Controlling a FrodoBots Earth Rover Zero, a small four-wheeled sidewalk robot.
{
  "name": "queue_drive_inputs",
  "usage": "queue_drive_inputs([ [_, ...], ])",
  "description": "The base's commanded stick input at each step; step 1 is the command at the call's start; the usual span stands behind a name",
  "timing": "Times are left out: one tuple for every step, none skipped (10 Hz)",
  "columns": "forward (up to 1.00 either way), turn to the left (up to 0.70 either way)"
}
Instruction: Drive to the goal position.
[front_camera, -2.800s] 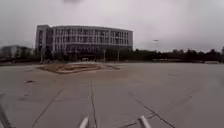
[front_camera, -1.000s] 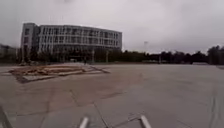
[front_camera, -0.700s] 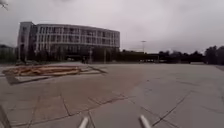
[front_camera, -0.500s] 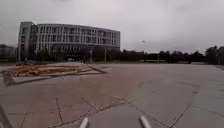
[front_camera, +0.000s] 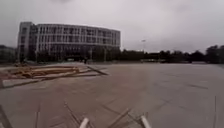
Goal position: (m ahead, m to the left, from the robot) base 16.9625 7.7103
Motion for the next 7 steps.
queue_drive_inputs([
  [1.0,0.02],
  [1.0,0.02],
  [1.0,0.02],
  [1.0,0.02],
  [1.0,0.02],
  [1.0,0.02],
  [1.0,0.02],
])
